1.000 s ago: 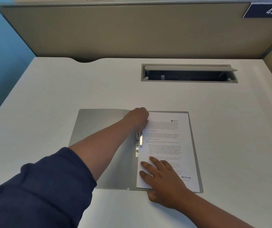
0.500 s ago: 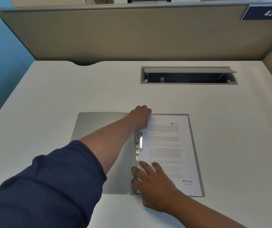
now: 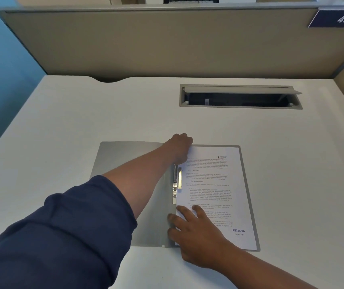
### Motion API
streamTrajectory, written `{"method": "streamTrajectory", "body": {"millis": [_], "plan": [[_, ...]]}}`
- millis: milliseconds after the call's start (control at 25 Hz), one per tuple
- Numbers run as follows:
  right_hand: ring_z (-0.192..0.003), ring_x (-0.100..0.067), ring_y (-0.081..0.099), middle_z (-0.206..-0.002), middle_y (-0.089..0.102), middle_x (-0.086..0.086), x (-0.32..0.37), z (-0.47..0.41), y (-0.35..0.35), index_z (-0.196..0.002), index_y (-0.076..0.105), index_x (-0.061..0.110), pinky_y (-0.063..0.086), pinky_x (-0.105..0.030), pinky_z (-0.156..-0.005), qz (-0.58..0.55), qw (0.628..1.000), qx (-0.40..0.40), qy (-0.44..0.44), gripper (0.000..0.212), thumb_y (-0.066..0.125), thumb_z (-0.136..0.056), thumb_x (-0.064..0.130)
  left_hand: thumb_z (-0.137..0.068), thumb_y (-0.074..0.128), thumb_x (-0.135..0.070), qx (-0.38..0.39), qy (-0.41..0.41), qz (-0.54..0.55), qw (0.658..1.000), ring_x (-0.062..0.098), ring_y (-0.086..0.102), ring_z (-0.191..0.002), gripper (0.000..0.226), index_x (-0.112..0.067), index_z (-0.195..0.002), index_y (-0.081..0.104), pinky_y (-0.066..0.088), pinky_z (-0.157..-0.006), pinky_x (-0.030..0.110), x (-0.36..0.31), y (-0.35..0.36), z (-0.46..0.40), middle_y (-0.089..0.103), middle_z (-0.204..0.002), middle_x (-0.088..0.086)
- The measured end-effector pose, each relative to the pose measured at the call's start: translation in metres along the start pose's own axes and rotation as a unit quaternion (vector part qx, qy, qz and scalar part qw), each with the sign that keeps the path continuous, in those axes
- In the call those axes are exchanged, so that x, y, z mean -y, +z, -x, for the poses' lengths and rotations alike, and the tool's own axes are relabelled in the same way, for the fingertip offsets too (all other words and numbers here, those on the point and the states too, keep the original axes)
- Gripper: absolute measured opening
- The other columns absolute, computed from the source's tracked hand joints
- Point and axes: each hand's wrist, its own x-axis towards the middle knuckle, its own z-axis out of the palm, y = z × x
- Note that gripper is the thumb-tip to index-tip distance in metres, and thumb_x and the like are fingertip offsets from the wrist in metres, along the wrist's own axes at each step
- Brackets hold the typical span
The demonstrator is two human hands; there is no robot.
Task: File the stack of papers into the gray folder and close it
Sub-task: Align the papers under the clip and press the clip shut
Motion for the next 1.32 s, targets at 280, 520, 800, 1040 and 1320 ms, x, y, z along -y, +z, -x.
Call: {"method": "streamTrajectory", "body": {"millis": [280, 520, 800, 1040, 1320], "plan": [[-0.137, -0.038, 0.044, -0.147, 0.05, -0.007, 0.001, 0.0, -0.001, -0.122, 0.059, 0.025, 0.027, -0.068, -0.108, -0.001, 1.0, -0.004, 0.002, 0.045, 0.073, -0.081, 0.036, -0.099, 0.049, -0.008, 0.003, -0.006, 0.006, 1.0, 0.03, 0.044, -0.123, 0.03, -0.006, -0.129, 0.048, 0.043, -0.101, 0.039, 0.002, -0.001, -0.002, 0.048, -0.132, 0.014], [-0.132, -0.036, 0.05, -0.142, 0.055, -0.006, 0.0, 0.002, 0.001, -0.114, 0.062, 0.025, 0.037, -0.064, -0.103, 0.001, 1.0, -0.002, -0.011, 0.042, 0.075, -0.076, 0.037, -0.098, 0.05, -0.009, 0.024, -0.02, 0.028, 0.999, 0.03, 0.045, -0.121, 0.028, -0.007, -0.126, 0.048, 0.046, -0.101, 0.045, 0.007, -0.001, -0.003, 0.048, -0.129, 0.013], [-0.132, -0.033, 0.048, -0.141, 0.053, -0.003, -0.004, 0.003, 0.005, -0.112, 0.058, 0.026, 0.04, -0.061, -0.104, -0.018, 0.999, -0.025, -0.025, 0.037, 0.07, -0.078, 0.038, -0.097, 0.05, -0.015, 0.009, -0.044, 0.13, 0.99, 0.03, 0.046, -0.119, 0.026, -0.013, -0.122, 0.055, 0.043, -0.098, 0.039, 0.017, 0.007, -0.005, 0.051, -0.127, 0.01], [-0.134, -0.034, 0.045, -0.142, 0.05, -0.003, -0.003, 0.003, 0.008, -0.112, 0.054, 0.025, 0.041, -0.058, -0.102, -0.02, 0.999, -0.028, -0.023, 0.038, 0.069, -0.078, 0.035, -0.093, 0.06, -0.012, -0.003, -0.058, 0.2, 0.978, 0.027, 0.056, -0.115, 0.028, -0.009, -0.121, 0.062, 0.045, -0.092, 0.032, 0.021, 0.005, -0.003, 0.058, -0.126, 0.009], [-0.139, -0.029, 0.039, -0.147, 0.047, 0.002, -0.009, 0.005, 0.006, -0.116, 0.056, 0.026, 0.038, -0.053, -0.106, -0.053, 0.998, -0.024, -0.028, 0.038, 0.062, -0.08, 0.04, -0.083, 0.072, -0.01, -0.026, -0.062, 0.215, 0.974, 0.026, 0.058, -0.115, 0.038, -0.009, -0.12, 0.063, 0.048, -0.1, 0.038, 0.018, 0.006, 0.004, 0.059, -0.124, 0.009]]}}
